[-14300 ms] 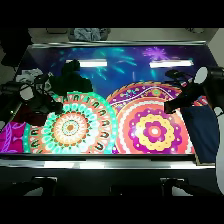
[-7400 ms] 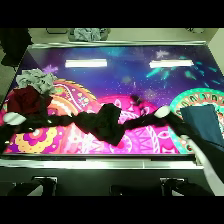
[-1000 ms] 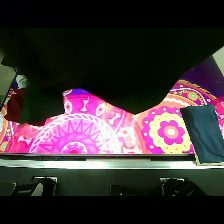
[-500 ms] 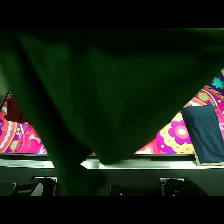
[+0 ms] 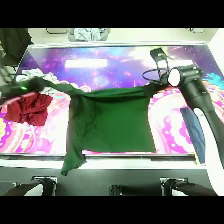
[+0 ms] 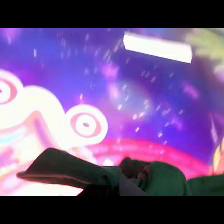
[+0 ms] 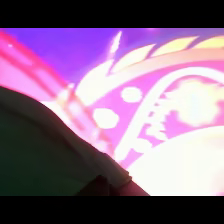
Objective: Fold the shirts.
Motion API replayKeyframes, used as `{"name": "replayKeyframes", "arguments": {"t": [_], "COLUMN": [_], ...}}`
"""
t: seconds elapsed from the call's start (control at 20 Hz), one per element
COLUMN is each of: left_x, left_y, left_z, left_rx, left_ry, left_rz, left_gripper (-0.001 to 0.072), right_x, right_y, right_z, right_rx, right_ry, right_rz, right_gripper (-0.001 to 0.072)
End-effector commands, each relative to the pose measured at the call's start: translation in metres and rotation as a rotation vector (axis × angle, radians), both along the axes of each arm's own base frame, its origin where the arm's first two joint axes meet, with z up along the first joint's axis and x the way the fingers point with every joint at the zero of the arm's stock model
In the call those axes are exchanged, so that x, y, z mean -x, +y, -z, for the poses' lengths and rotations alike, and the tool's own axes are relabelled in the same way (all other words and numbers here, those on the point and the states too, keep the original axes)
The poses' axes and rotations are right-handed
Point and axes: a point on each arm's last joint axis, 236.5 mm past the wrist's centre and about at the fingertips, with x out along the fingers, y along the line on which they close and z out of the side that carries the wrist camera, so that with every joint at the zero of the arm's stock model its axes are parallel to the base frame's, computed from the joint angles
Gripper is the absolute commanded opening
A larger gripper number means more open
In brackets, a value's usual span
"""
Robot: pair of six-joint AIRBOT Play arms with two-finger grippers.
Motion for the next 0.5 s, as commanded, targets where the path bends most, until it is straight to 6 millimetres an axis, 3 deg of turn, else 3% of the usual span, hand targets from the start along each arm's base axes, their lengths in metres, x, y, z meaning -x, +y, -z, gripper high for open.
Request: {"name": "replayKeyframes", "arguments": {"t": [0.0, 0.1, 0.15, 0.2, 0.25, 0.3, 0.4, 0.45], "left_x": [-0.01, -0.003, 0.0, 0.003, 0.009, 0.022, 0.059, 0.078], "left_y": [-0.031, -0.048, -0.048, -0.041, -0.027, -0.006, 0.037, 0.055], "left_z": [0.092, 0.114, 0.113, 0.107, 0.099, 0.092, 0.087, 0.089], "left_rx": [0.067, 0.088, 0.089, 0.08, 0.055, 0.025, 0.026, 0.038], "left_ry": [0.207, 0.281, 0.293, 0.304, 0.334, 0.394, 0.571, 0.633], "left_rz": [0.042, 0.086, 0.098, 0.108, 0.126, 0.143, 0.102, 0.076], "left_gripper": [0.0034, 0.0035, 0.0046, 0.021, 0.058, 0.0698, 0.067, 0.067], "right_x": [-0.022, -0.022, -0.021, -0.019, -0.012, 0.0, 0.035, 0.058], "right_y": [0.025, 0.032, 0.03, 0.021, 0.005, -0.018, -0.073, -0.097], "right_z": [0.067, 0.082, 0.077, 0.066, 0.051, 0.035, 0.018, 0.019], "right_rx": [-0.292, -0.293, -0.281, -0.249, -0.215, -0.19, -0.176, -0.179], "right_ry": [0.143, 0.168, 0.161, 0.155, 0.157, 0.182, 0.274, 0.352], "right_rz": [0.106, 0.079, 0.043, -0.01, -0.067, -0.102, -0.103, -0.094], "right_gripper": [0.0042, 0.0052, 0.0151, 0.041, 0.0681, 0.0715, 0.0687, 0.0672]}}
